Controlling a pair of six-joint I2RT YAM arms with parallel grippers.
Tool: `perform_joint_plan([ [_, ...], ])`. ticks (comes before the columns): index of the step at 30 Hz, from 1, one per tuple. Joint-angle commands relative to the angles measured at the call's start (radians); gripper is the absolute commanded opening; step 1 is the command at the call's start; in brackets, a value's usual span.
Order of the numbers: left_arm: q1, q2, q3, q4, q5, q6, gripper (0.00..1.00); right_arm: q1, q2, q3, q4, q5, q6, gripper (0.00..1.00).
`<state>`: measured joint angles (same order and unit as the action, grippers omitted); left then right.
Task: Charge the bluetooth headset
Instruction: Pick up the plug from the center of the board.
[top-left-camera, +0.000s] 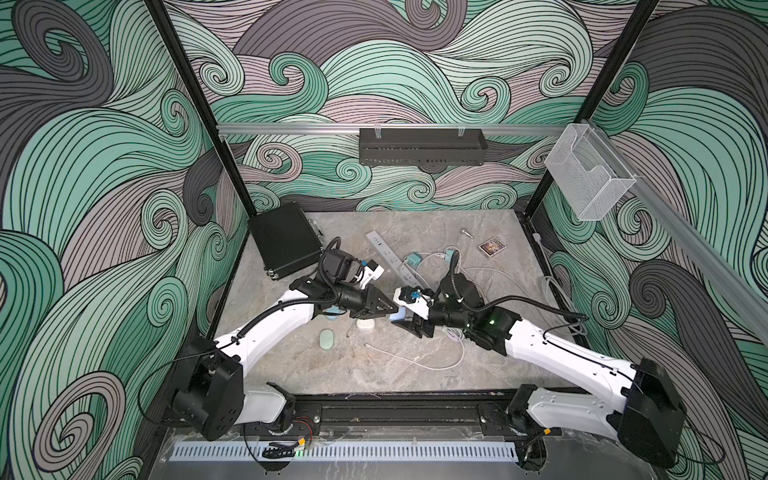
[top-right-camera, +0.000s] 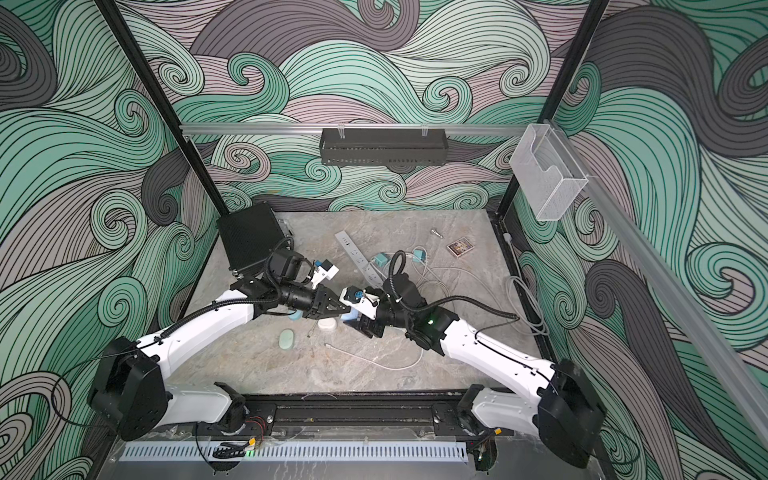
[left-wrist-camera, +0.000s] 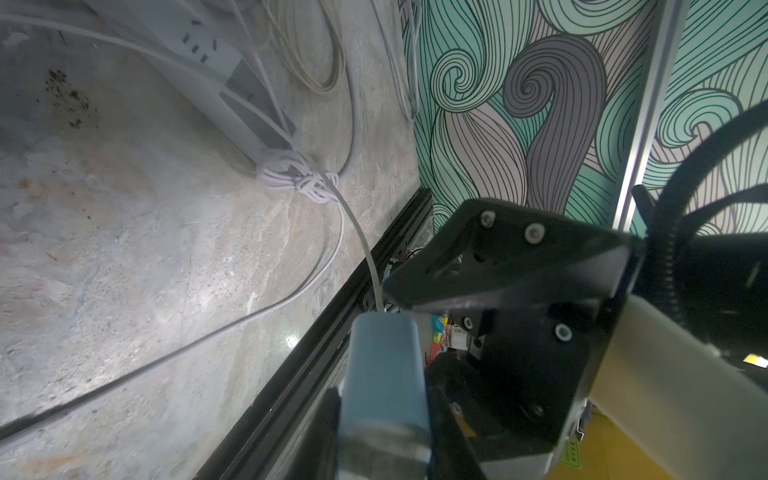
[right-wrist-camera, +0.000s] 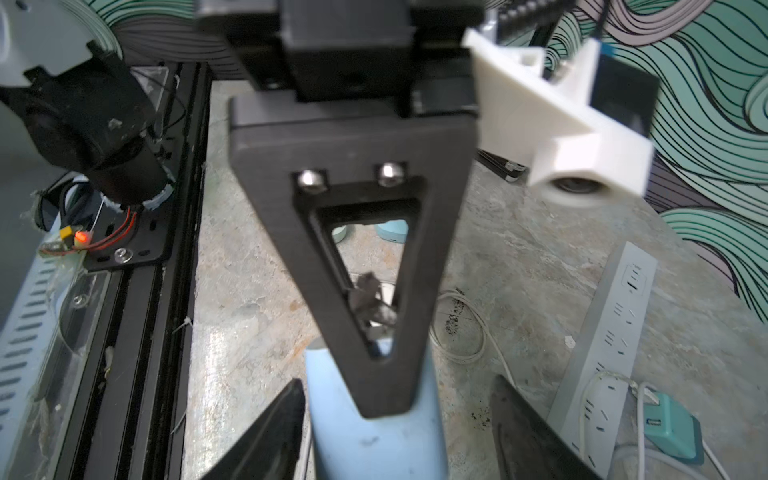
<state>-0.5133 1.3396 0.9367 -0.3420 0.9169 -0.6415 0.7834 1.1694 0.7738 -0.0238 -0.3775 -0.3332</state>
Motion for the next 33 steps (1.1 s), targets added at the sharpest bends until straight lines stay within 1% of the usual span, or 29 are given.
perform_joint_plan([
  [1,-0.003,-0.001,0.051,0.111,-0.073,-0.045,0.12,-0.054,-0.063,0.024,-0.003,-0.108,0.185,0.72],
  [4,-0.001,0.009,0.047,0.219,-0.148,-0.121,0.11,-0.080,-0.100,0.018,-0.028,-0.174,0.334,0.72],
  [7,-0.001,0.028,0.044,0.331,-0.190,-0.182,0.11,-0.104,-0.126,0.016,-0.053,-0.232,0.484,0.72],
  [12,-0.001,0.056,0.021,0.494,-0.254,-0.287,0.08,-0.141,-0.140,-0.010,-0.013,-0.266,0.798,0.70],
  [16,-0.001,0.066,-0.002,0.593,-0.265,-0.353,0.08,-0.178,-0.146,-0.021,0.031,-0.265,1.008,0.65],
  [21,-0.001,0.066,-0.010,0.618,-0.259,-0.375,0.08,-0.256,-0.115,-0.027,0.092,-0.296,1.271,0.58],
  [24,-0.002,0.063,-0.013,0.622,-0.253,-0.380,0.08,-0.296,-0.096,-0.041,0.177,-0.316,1.396,0.57],
  [28,-0.001,0.063,-0.018,0.637,-0.241,-0.403,0.07,-0.315,-0.062,-0.025,0.218,-0.316,1.487,0.56],
  [31,-0.001,0.075,-0.018,0.670,-0.219,-0.445,0.07,-0.320,-0.033,-0.024,0.255,-0.302,1.562,0.56],
  [33,-0.001,0.076,-0.017,0.695,-0.205,-0.480,0.06,-0.323,-0.019,-0.023,0.288,-0.289,1.587,0.54],
])
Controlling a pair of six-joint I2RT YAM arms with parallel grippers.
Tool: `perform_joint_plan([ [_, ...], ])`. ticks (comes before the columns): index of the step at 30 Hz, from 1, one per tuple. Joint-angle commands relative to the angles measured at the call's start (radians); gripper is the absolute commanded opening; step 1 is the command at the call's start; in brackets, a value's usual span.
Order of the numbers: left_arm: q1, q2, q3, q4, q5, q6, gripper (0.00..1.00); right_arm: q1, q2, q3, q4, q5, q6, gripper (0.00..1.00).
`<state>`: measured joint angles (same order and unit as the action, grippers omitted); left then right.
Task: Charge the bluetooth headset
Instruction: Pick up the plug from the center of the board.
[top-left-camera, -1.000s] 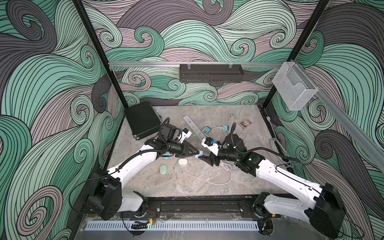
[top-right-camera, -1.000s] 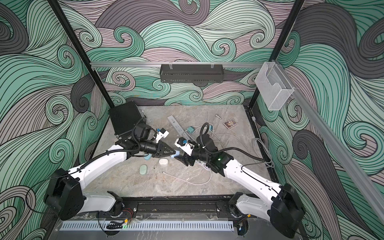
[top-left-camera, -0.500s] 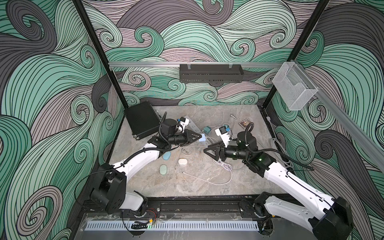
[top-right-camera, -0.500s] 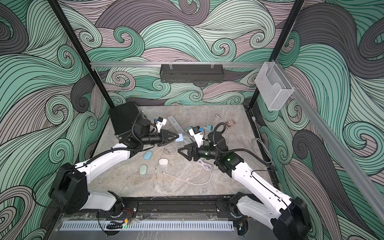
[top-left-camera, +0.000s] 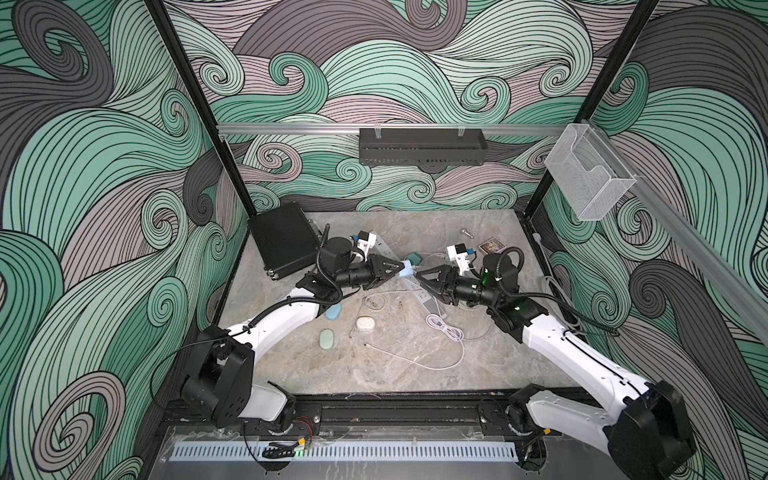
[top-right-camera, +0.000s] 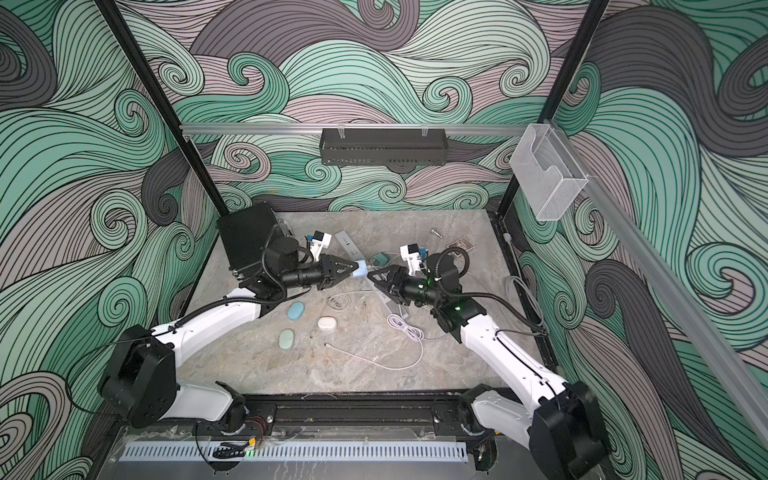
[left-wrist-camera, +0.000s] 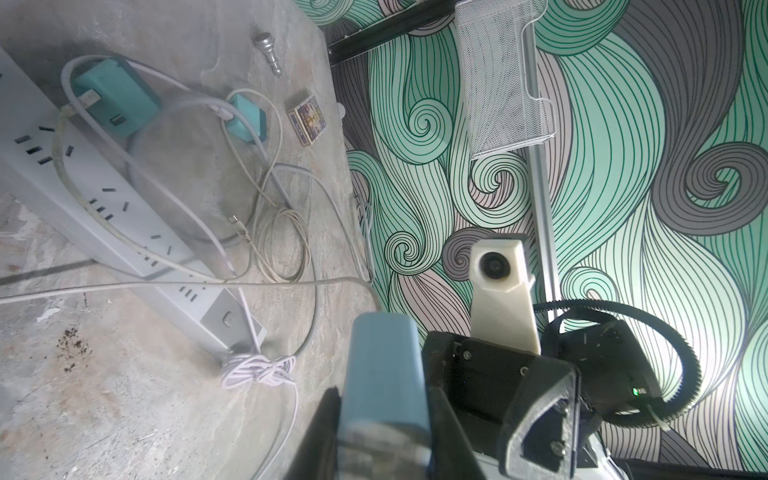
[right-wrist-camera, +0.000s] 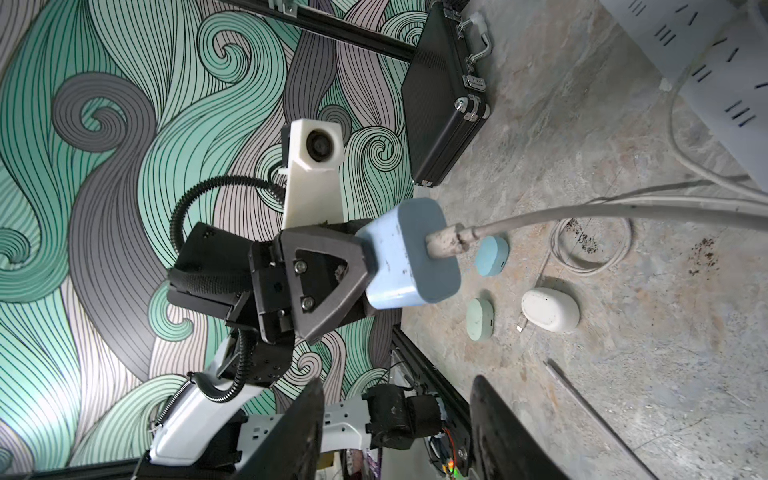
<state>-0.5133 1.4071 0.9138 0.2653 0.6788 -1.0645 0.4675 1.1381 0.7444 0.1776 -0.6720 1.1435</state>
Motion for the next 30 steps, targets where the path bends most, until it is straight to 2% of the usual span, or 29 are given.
perform_joint_plan([
  [1,-0.001,0.009,0.004,0.102,0.042,-0.076,0.06,-0.007,0.017,0.011,0.086,0.011,0.110,0.53],
  [5,-0.001,0.048,0.006,0.156,0.093,-0.143,0.06,-0.015,0.036,0.015,0.105,0.028,0.122,0.47],
  [8,-0.001,0.046,0.005,0.163,0.118,-0.170,0.05,-0.019,0.041,0.012,0.128,0.035,0.119,0.37],
  [13,-0.003,0.036,0.005,0.164,0.139,-0.204,0.04,-0.023,0.044,0.016,0.134,0.031,0.115,0.44],
  [21,-0.007,0.023,0.011,0.176,0.136,-0.239,0.04,-0.023,0.031,-0.013,0.140,0.062,0.138,0.43],
  [30,-0.016,0.024,0.019,0.228,0.153,-0.319,0.04,-0.023,0.069,0.004,0.178,0.029,0.145,0.42],
])
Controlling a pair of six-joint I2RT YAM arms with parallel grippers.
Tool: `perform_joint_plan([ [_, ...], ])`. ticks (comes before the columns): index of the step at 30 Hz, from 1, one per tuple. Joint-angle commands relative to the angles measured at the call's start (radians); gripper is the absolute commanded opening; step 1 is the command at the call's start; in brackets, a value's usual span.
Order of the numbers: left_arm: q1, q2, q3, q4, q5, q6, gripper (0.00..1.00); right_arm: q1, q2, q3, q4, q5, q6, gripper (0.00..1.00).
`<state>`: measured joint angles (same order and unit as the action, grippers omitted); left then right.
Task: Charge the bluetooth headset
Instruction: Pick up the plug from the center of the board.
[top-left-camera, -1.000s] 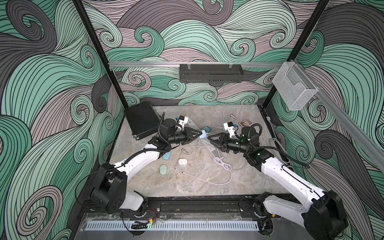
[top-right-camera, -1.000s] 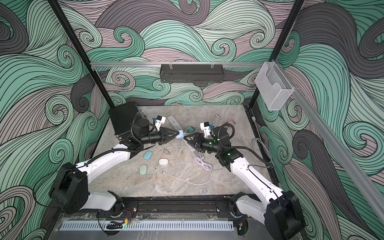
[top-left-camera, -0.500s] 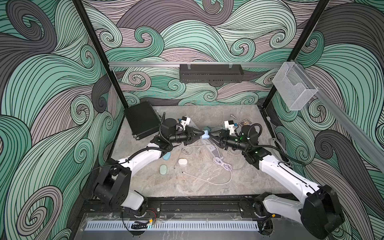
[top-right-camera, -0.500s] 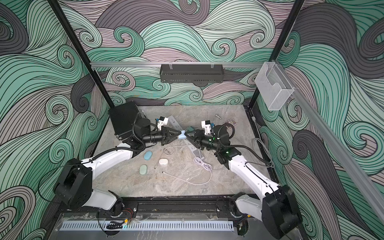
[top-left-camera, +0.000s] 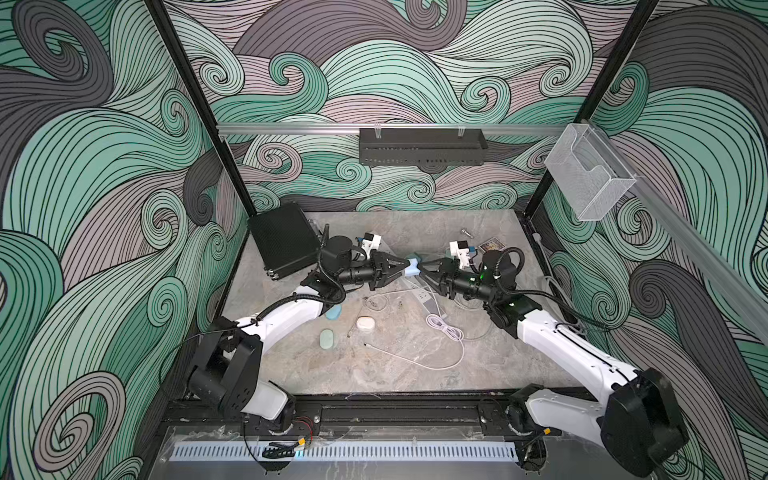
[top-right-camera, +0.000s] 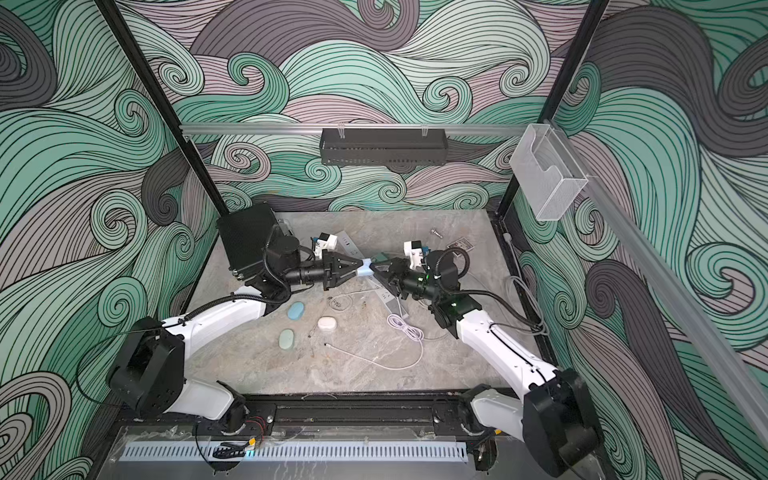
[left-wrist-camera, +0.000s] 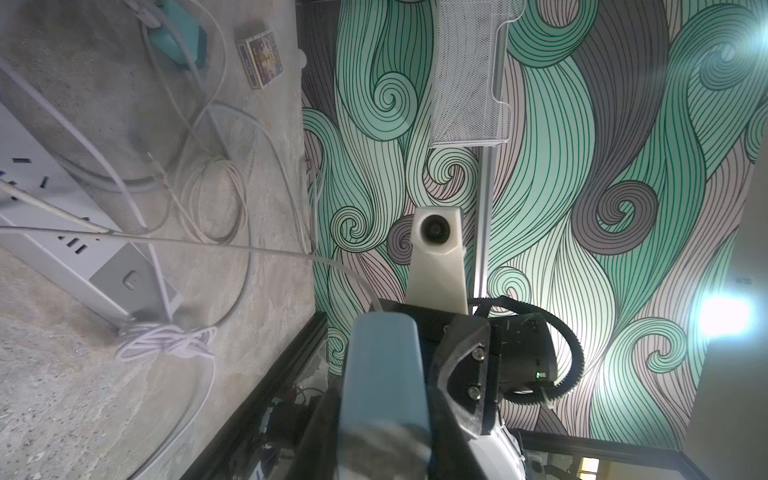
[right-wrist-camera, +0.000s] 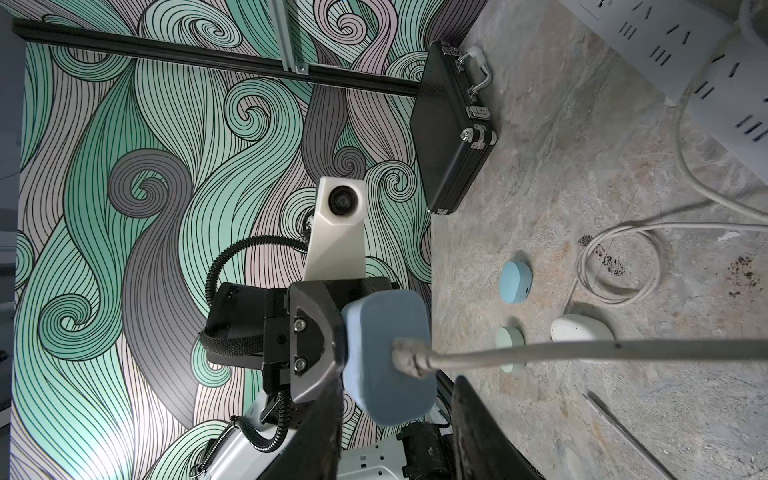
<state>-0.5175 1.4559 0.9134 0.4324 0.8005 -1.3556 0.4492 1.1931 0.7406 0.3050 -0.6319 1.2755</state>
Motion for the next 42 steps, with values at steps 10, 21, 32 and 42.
perform_joint_plan([
  [10,-0.039,0.003,0.037,0.055,0.051,-0.030,0.03,-0.004,0.060,0.013,0.206,-0.042,0.064,0.35],
  [21,-0.025,0.004,0.062,-0.008,0.055,0.027,0.21,-0.017,-0.015,0.009,0.161,0.030,-0.047,0.12],
  [32,0.155,-0.090,0.123,-0.476,0.046,0.404,0.68,-0.030,-0.084,0.069,-0.137,0.248,-0.501,0.07],
  [42,0.186,-0.098,0.206,-0.979,-0.290,0.927,0.69,0.001,0.122,0.160,-0.130,0.489,-0.916,0.05],
])
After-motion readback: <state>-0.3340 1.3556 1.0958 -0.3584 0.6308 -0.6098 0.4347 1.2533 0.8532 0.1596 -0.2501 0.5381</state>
